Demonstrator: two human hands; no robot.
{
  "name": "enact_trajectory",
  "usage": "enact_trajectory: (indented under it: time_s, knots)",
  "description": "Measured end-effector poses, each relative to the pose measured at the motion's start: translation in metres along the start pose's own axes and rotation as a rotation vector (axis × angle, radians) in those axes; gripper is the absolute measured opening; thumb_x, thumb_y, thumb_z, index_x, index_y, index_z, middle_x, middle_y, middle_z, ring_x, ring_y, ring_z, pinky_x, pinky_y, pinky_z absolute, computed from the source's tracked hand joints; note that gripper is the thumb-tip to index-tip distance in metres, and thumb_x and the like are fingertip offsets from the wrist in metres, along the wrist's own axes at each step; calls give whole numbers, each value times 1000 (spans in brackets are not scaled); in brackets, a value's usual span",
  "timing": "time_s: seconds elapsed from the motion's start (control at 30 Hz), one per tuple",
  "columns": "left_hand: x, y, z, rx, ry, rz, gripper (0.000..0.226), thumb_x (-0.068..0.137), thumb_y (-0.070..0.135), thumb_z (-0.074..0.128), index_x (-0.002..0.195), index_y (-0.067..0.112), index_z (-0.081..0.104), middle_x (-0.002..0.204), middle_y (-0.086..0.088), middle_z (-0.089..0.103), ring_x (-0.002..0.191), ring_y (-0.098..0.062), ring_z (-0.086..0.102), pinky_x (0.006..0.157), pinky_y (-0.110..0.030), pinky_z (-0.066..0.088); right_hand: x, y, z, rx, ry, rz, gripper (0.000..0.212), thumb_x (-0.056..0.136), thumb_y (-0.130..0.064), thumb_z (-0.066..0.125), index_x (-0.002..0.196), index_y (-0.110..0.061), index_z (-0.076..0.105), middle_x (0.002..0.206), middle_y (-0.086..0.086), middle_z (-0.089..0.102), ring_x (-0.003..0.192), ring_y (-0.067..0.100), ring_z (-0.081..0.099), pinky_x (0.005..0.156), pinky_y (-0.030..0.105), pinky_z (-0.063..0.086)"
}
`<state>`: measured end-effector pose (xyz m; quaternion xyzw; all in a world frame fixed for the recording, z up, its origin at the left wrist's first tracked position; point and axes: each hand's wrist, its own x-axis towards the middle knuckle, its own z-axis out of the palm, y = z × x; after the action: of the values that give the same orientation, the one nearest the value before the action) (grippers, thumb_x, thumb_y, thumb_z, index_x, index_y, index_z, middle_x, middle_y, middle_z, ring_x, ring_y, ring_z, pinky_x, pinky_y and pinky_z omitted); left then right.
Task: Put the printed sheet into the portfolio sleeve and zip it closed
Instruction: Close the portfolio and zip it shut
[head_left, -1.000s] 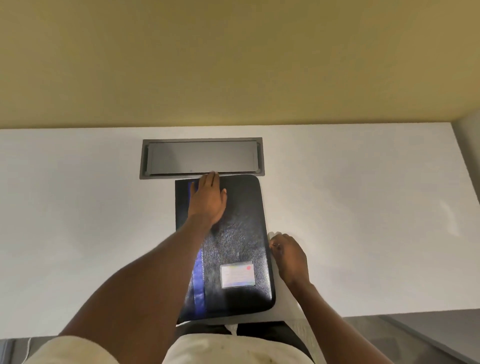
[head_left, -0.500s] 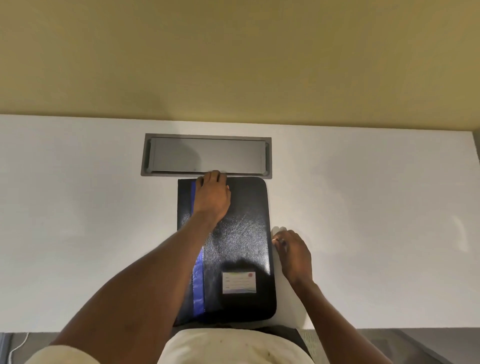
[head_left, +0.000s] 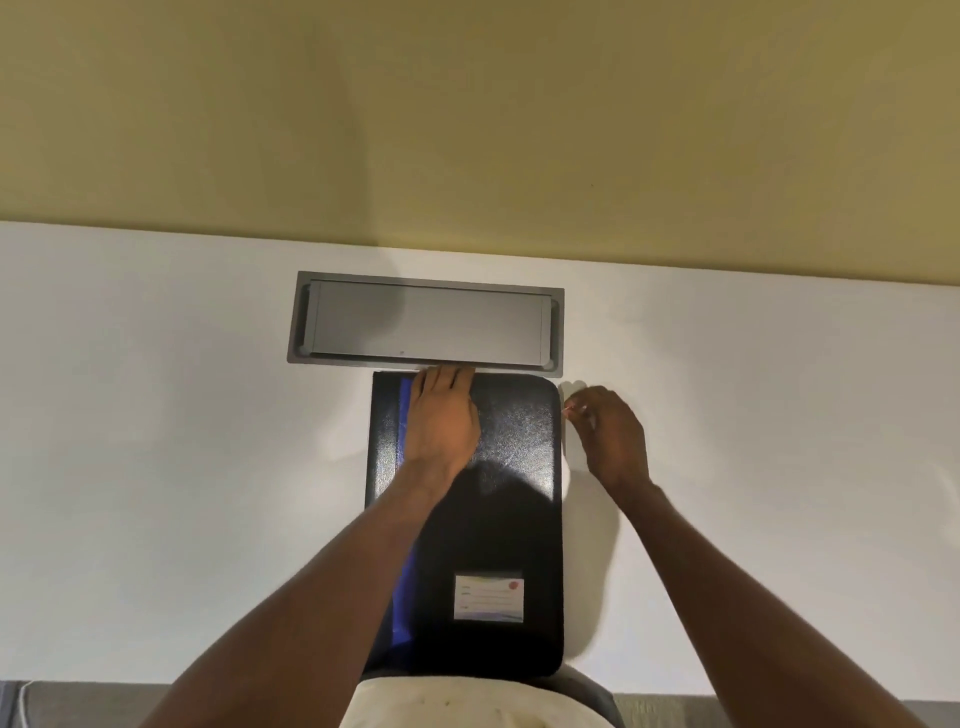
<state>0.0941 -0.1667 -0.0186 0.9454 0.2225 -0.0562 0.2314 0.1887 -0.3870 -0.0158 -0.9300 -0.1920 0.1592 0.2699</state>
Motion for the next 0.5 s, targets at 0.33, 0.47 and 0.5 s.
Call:
enact_trajectory:
  time_s: [0.33,0.47,0.5]
  knots:
    - [-2,8,-1,-148,26,-29,47,87,0,58,134,9,64,133,-9,61,127,-29,50,112,-35,36,85,-16,-22,-276,-254,-377,9,90,-16,74,96,-22,76,98,0,72,91,28,65,76,33,46]
    - [-1,12,-9,-176,9,-45,43,92,2,58,134,7,64,136,-10,60,131,-27,49,111,-37,39,113,-37,-23,-399,-354,-548,11,85,-12,77,93,-20,77,97,1,72,87,29,66,75,33,47]
    - [-2,13,-10,-174,7,-44,42,93,2,58,134,7,64,136,-10,60,131,-28,49,112,-38,40,119,-41,-21,-434,-375,-595,13,84,-11,77,92,-21,76,97,1,71,87,29,66,75,32,48]
